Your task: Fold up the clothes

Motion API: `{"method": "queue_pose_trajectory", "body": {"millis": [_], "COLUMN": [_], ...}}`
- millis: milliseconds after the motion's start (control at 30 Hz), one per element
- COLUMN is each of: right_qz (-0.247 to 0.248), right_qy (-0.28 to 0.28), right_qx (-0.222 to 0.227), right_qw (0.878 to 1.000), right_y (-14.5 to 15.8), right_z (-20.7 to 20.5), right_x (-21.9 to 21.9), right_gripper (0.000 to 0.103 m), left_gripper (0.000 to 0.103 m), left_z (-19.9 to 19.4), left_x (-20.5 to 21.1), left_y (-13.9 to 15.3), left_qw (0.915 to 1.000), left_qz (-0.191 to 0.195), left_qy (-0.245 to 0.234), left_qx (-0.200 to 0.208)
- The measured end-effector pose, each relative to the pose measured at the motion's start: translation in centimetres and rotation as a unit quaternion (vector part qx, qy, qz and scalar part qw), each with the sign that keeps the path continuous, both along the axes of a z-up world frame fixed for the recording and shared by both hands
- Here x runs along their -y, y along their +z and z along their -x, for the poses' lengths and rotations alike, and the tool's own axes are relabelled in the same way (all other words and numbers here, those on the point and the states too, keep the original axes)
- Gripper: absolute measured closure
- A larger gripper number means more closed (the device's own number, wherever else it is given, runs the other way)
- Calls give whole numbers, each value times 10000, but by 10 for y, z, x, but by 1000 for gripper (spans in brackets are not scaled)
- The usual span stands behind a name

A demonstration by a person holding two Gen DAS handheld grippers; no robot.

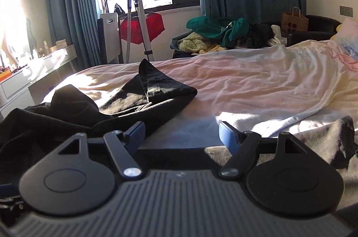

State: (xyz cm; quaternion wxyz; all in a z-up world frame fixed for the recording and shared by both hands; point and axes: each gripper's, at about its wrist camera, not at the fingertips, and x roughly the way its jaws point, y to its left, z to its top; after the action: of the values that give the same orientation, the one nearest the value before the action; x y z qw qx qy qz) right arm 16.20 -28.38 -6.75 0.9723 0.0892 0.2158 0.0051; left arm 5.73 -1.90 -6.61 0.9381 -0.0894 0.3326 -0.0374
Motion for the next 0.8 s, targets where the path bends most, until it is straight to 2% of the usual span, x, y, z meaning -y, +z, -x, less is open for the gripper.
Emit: {"method": "queue_pose_trajectory", "body": {"millis": [67, 167, 267, 367, 433, 467, 500, 533, 567, 667, 800], "right_qz": [0, 262, 530, 1260, 1654, 1775, 1883, 1992, 2027, 1886, 1657], "right_qy": [83, 17, 526, 589, 511, 429, 342, 255, 14, -420, -1077], "right_qx": [-76, -354, -431, -611, -806, -785, -746, -707, -641, -246, 280], "right_qw": [9999, 9990, 9963, 9884, 9816, 9800, 9787, 9771, 9771, 9809, 9799], "right_y": [-2, -10, -21, -39, -50, -51, -52, -52, -49, -22, 35], "right_z": [-38, -101, -154, -192, -208, -211, -213, -214, -215, -205, -187], "right_x": [-7, -22, -40, -54, -56, -55, -53, -51, -48, -31, 5], "right_gripper": [28, 28, 29, 30, 34, 39, 66, 86, 93, 94, 96], "left_gripper": [3, 3, 3, 2, 1, 1, 1, 0, 0, 0, 0], "left_z": [-3, -11, -19, -28, -33, -35, -37, -39, -40, -42, -41], "left_x": [-3, -10, -13, -12, -10, -8, -7, -5, -4, -2, -7], "left_y": [-3, -8, -15, -26, -31, -33, -35, -37, -38, -39, -38], "left_qw": [9998, 9973, 9943, 9932, 9926, 9922, 9919, 9915, 9913, 9907, 9884], "left_qz": [209, 736, 1060, 1149, 1184, 1202, 1213, 1215, 1216, 1230, 1431], "left_qy": [16, -27, -86, -176, -255, -294, -340, -392, -437, -494, -437], "left_qx": [-42, -54, -4, 85, 129, 151, 186, 233, 265, 294, 274]}}
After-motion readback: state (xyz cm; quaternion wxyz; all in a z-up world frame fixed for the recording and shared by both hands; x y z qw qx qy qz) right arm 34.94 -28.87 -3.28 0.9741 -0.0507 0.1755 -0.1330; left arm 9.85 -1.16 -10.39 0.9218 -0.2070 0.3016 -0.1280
